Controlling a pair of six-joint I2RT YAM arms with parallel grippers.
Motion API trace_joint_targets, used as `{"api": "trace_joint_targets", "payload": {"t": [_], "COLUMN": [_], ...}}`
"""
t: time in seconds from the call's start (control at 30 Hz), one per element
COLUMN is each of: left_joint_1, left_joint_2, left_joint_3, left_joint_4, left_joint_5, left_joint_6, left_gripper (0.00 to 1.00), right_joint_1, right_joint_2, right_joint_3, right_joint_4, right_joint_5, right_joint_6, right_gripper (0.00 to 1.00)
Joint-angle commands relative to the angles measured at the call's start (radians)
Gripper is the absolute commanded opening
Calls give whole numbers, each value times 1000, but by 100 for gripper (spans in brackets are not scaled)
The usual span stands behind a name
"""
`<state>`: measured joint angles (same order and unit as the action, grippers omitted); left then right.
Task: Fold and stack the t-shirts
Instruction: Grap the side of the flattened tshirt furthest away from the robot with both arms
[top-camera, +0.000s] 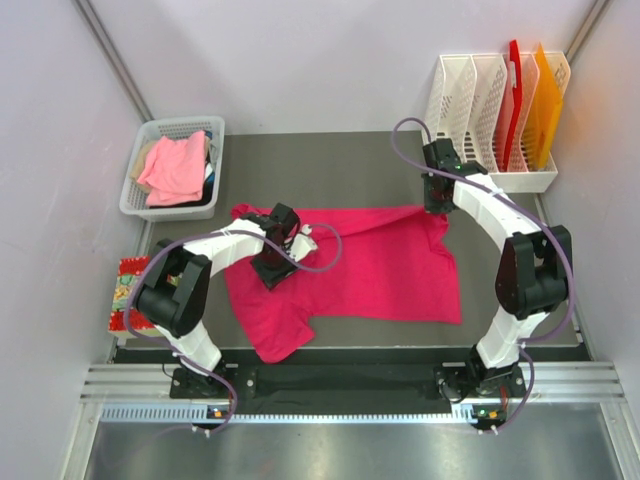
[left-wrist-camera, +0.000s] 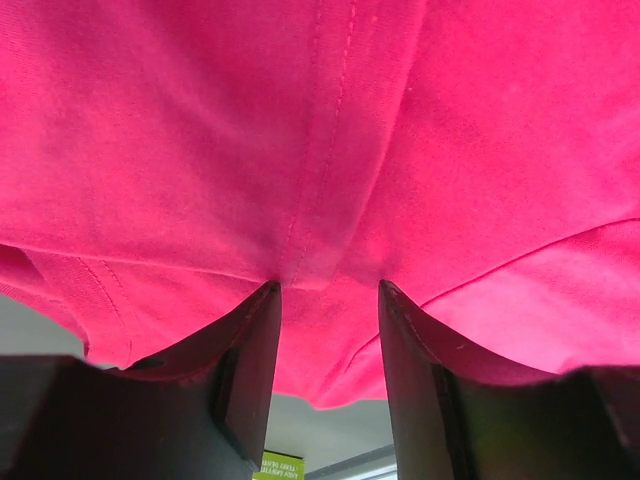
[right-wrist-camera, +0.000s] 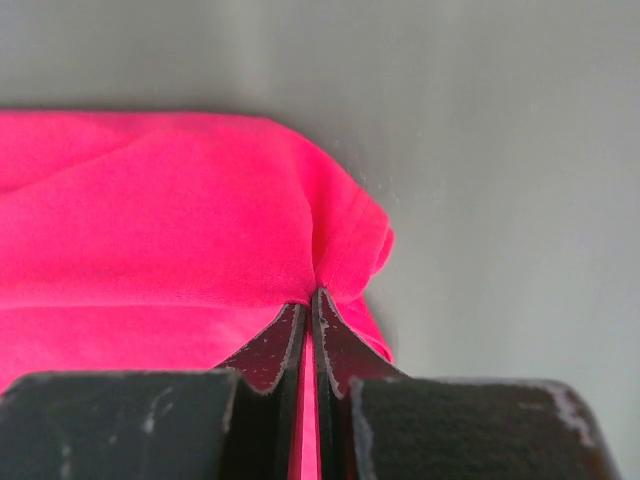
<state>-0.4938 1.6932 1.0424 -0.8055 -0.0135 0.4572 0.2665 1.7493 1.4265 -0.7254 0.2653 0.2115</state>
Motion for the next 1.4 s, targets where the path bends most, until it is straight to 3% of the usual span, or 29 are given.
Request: {"api": "trace_joint_targets", "payload": {"t": [0.0,0.27,0.3,0.43,0.77,0.83,0.87,1.37], "left_joint_1": [-2,0,-2,-2,0,0,0,29], "left_joint_2": [-27,14,14,31,45,46,45,-115], "left_joint_3": [2,22,30,51,56,62,71,387], "left_joint_4": [31,57,58,51,46,42,37,-136], "left_joint_5": [-25,-46,-46,-40,-25,-26,-29,-212], "left_joint_6": [-2,12,12,17,14,15,18,185], "left_gripper": [48,41,34,21,16,11,1,0], "right_joint_1": [11,11,11,11,11,11,11,11], "right_joint_2": [-51,-63,-63,-62,-53,-51,-53,-108], "right_joint_3": [-6,-26,-26,-20,-5,2,2,46], "right_joint_4": [9,15,15,15,12,9,9,-9], "right_joint_5": [-5,-5,-5,-3,-5,-6,-6,18], "right_joint_6": [9,5,6,5,3,2,3,-9], "right_gripper": [0,0,0,0,0,0,0,0]}}
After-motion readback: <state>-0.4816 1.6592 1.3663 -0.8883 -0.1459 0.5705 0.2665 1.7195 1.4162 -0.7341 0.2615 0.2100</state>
